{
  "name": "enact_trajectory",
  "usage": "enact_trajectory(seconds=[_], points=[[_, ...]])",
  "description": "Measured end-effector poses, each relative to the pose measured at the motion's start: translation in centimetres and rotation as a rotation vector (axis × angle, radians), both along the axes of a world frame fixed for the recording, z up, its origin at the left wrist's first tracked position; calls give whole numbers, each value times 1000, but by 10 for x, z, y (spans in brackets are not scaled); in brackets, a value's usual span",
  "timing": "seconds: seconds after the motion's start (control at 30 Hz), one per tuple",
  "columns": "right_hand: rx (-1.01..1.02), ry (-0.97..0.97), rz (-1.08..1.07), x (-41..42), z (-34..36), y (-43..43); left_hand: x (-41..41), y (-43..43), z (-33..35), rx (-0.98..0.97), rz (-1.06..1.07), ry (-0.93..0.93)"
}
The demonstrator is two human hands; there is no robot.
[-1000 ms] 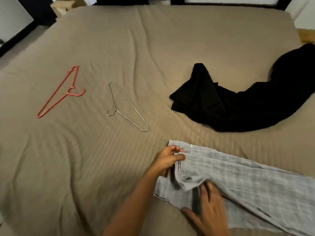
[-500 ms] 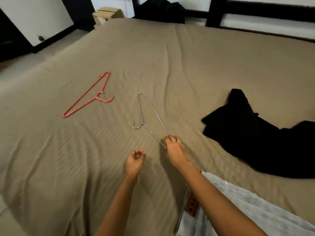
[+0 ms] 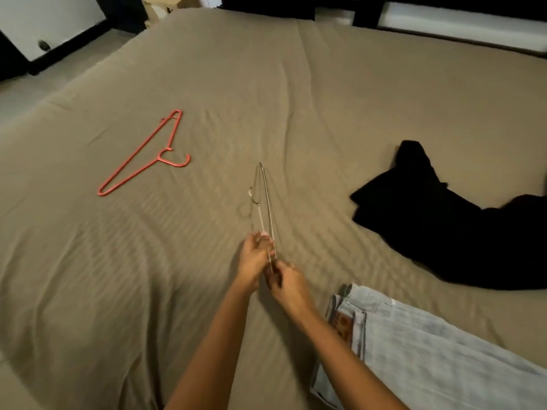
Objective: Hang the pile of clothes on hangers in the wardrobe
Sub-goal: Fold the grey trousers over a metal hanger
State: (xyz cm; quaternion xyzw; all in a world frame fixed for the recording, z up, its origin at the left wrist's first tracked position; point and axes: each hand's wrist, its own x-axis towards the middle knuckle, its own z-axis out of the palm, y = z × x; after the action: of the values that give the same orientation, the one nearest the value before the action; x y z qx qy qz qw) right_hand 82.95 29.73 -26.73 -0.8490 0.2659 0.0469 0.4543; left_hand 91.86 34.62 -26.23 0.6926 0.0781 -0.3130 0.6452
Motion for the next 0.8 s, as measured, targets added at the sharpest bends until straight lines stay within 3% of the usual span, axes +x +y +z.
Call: enact_trajectory(seconds=[0.17,0.27,0.33,0.4,0.47,0.6,0.7,0.8], points=[[191,-74,-31,-71,28,-2,-53,-16,26,-109,-91,-37],[-11,-104,-150,-142,39,-19,-84,-12,35,-140,-141,-110],[-278,115,-126,-188,28,-28,-99,-7,36,-126,-177,-212],[-313,398,-53,-219,18,-25,-118,-1,37,-100,-230,-297],[-380,461,-19,-231,3,-13,-138,1,40,-79,-280,-356],[-376,355,-93,-244,-11,-13,-173,2,46,-9,-405,-448],[-199,202,-113,-259,-9,-26,-191,4,52,24,-440,-485],[80,-29,-453,-268,9,-43,-205,3,57,119,-452,-587]])
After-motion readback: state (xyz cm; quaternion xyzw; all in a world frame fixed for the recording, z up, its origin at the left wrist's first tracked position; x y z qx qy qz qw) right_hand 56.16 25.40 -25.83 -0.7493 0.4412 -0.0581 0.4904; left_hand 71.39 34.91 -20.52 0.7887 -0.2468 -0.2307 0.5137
